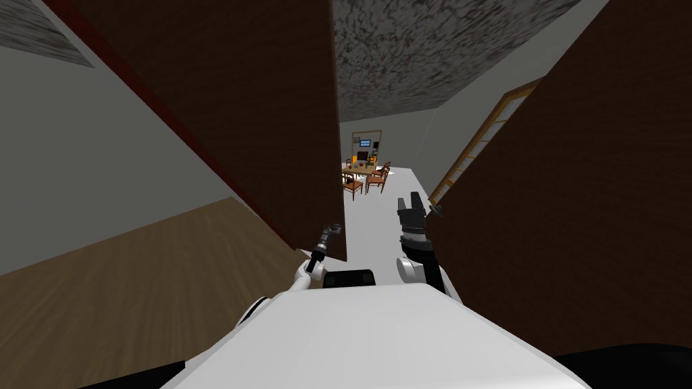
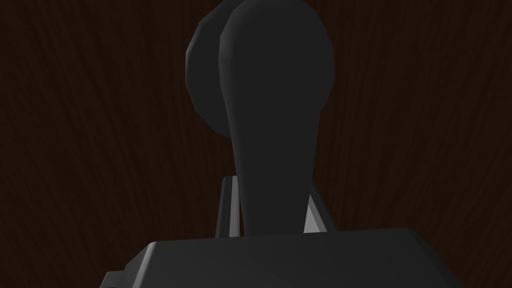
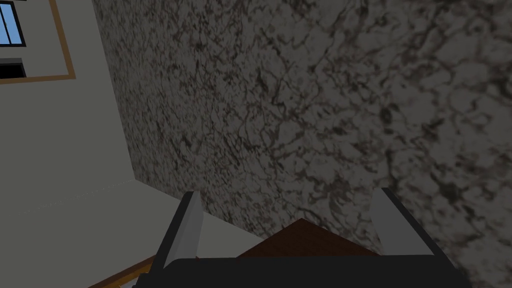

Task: Push the door open

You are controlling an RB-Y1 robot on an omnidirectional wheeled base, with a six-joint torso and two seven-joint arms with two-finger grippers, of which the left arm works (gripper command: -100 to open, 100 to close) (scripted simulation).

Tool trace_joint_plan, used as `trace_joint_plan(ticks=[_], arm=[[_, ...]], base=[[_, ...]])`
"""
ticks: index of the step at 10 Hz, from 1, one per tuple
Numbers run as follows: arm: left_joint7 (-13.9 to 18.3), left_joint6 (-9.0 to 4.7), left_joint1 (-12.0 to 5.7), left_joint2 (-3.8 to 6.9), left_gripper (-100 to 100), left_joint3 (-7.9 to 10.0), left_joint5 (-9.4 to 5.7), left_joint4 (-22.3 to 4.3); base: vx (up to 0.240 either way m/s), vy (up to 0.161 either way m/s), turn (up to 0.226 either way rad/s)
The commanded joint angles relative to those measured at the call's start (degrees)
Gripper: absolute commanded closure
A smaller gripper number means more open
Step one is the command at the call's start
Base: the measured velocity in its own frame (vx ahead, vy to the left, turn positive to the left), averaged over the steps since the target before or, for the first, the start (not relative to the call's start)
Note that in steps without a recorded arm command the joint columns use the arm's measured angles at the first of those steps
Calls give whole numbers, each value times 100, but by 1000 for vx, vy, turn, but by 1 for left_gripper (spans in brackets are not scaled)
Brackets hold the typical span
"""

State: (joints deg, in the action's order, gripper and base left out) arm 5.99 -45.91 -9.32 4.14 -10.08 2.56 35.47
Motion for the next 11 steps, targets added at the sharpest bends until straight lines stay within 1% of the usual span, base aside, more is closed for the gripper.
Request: trace_joint_plan(ticks=[1,3,4,7,11], arm=[[-42,15,-20,56,100,158,-73,86],[-42,15,-20,56,100,158,-73,86],[-104,20,-25,43,100,290,-135,67],[-182,26,-30,15,100,458,-213,43],[-295,34,-38,-55,100,700,-326,9]], base=[[138,-136,60],[92,-61,9],[100,-89,46],[139,-148,78],[155,-128,55]])
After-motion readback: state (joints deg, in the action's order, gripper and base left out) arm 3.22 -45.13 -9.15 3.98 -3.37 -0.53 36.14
